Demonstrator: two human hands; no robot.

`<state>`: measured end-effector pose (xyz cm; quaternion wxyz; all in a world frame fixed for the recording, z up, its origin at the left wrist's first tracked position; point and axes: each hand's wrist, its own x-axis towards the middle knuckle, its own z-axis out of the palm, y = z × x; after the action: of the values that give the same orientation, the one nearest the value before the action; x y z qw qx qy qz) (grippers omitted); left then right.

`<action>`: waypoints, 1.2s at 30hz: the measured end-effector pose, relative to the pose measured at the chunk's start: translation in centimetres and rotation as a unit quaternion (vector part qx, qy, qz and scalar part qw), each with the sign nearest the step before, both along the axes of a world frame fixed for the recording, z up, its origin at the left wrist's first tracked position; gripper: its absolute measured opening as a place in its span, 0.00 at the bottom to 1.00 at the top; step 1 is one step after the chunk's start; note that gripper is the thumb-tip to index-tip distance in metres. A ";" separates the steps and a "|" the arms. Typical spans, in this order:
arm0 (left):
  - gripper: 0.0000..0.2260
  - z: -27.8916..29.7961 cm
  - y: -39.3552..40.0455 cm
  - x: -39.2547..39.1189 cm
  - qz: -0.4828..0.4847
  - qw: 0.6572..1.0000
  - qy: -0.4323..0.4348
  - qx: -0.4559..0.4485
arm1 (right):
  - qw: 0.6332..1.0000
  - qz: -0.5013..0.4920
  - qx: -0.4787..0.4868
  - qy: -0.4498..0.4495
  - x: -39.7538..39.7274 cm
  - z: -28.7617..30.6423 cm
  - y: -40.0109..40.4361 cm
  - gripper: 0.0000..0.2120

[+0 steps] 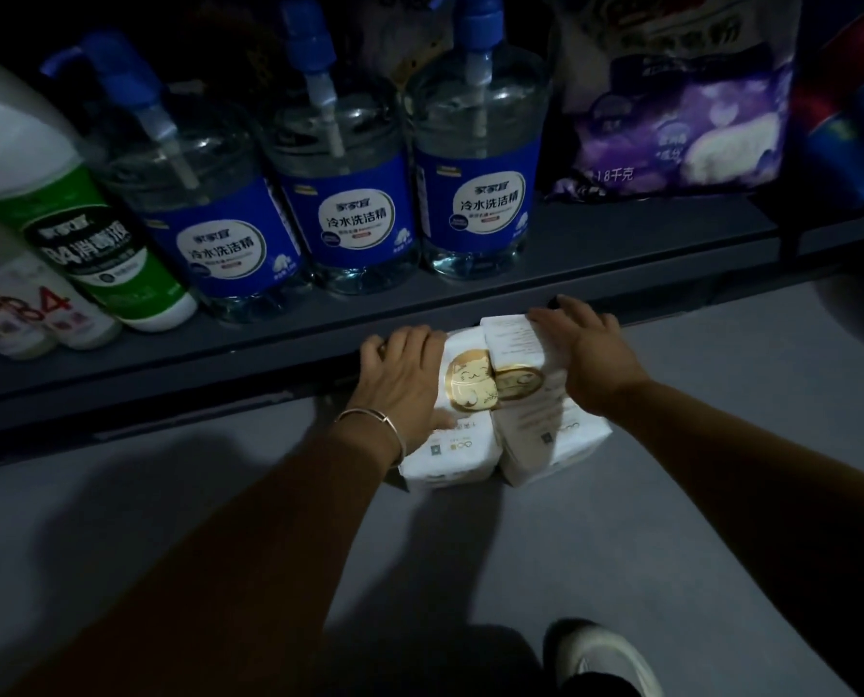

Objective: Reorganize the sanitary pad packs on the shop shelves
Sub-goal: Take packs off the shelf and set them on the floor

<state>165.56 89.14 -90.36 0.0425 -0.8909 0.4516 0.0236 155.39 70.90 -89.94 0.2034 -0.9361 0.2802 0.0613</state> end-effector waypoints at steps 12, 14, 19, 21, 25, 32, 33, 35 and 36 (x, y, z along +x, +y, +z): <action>0.09 -0.7 0.5 -1.2 -0.099 0.975 -0.173 -0.097 | 0.996 0.001 -0.087 -0.011 0.3 -0.1 0.0 0.34; 0.10 -1.0 0.2 -1.3 -0.082 0.979 -0.158 -0.096 | 0.996 0.004 -0.088 0.003 0.5 -0.1 0.0 0.35; 0.20 0.8 -0.7 -0.6 -0.014 1.000 -0.009 0.010 | 0.994 0.030 -0.096 0.042 0.5 1.3 -0.1 0.36; 0.23 2.5 -0.6 0.0 -0.012 0.999 0.048 0.011 | 0.993 0.051 -0.099 0.036 0.7 3.0 -0.2 0.34; 0.18 7.0 -0.6 1.1 -0.011 0.996 0.080 -0.041 | 0.994 0.093 -0.060 -0.015 1.1 7.7 0.3 0.25; 0.13 20.3 -1.4 2.7 -0.044 0.990 0.085 -0.100 | 0.980 0.135 -0.057 -0.134 2.7 19.3 0.8 0.20; 0.13 22.6 -1.4 3.1 -0.047 0.990 0.072 -0.108 | 0.976 0.130 -0.058 -0.162 2.9 21.4 0.8 0.19; 0.12 26.9 -1.1 3.6 -0.056 0.990 0.045 -0.123 | 0.965 0.122 -0.054 -0.228 3.0 25.5 1.2 0.17; 0.11 28.9 -1.0 3.9 -0.061 0.989 0.035 -0.134 | 0.957 0.119 -0.056 -0.258 3.2 27.3 1.4 0.15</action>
<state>169.46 88.13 -61.49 -0.0914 -0.8578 0.5057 -0.0086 158.57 72.29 -62.65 0.2070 -0.9566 0.1076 -0.1748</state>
